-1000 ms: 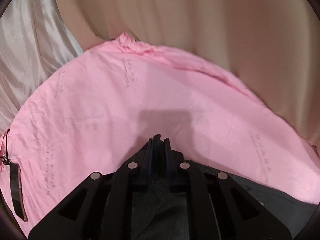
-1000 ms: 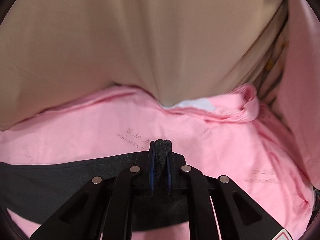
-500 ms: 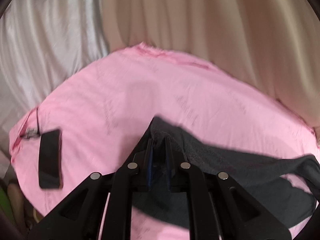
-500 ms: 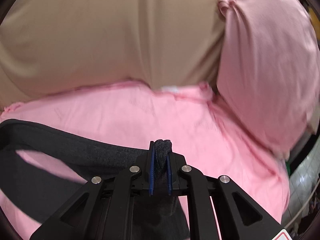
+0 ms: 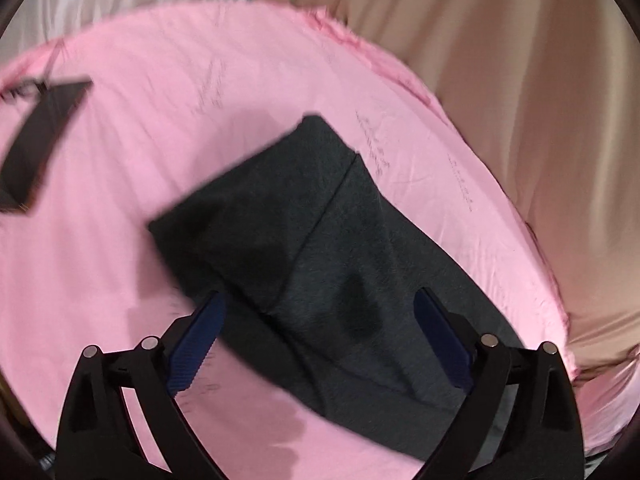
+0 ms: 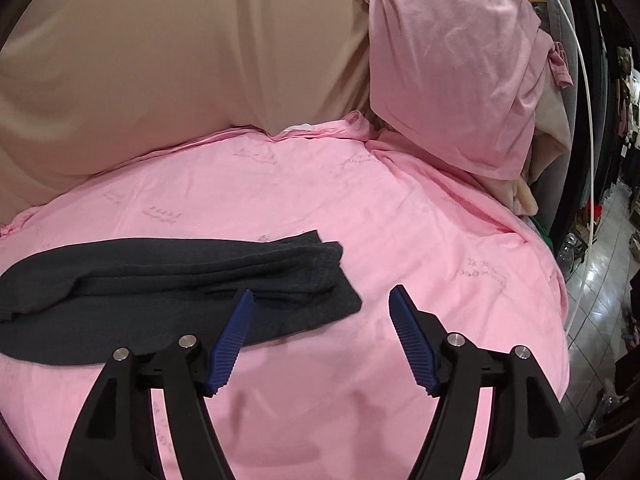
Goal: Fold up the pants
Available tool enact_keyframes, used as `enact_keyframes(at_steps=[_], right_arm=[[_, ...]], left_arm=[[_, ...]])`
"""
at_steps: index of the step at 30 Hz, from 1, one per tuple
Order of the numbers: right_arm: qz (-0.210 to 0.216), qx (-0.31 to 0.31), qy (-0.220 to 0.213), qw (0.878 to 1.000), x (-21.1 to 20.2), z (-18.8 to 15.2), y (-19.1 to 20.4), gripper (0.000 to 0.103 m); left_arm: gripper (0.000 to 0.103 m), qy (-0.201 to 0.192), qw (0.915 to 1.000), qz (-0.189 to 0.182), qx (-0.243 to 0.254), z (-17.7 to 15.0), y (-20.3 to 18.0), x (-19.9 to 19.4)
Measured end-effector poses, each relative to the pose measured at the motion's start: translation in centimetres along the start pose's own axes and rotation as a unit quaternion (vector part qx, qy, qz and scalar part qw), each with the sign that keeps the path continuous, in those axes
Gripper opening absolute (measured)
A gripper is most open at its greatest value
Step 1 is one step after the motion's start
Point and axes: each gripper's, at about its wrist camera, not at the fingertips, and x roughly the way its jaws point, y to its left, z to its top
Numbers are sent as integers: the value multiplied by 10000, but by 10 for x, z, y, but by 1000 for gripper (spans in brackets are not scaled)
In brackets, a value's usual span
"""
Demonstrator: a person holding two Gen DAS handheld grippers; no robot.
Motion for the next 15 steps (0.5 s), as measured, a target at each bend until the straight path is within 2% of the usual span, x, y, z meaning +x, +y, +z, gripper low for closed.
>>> enact_keyframes(at_steps=[1,2,3,5,7,9,12,15], right_arm=[[61,14,14,10000,-1,-3,4,68],[139,20,37,9999,-2,-7,10,68],[179,30,44,9998,-2,-11,16,68],[293,10,105,9995,-1,-16,25,68],[267,13,155,9995,1,-20,31,68],[430,176,182,9988,-2,-21,34,68],[825,514,232,9950,-1,-22,31,68],[1058,821,485,9898,17,-16,29,69]], left_arm=[[83,200,9995,-85,-215,2,2,13],[64,346,9987,-129,-345,3,4,22],[55,441,9982,-50,-393,4,6,28],[10,493,9975,249,-447,9,12,31],[9,541,9970,-81,-555,13,20,21],[8,471,9972,-282,-517,13,26,4],[7,298,9993,-118,-209,8,31,-18],[8,473,9986,-56,-229,7,42,-10]])
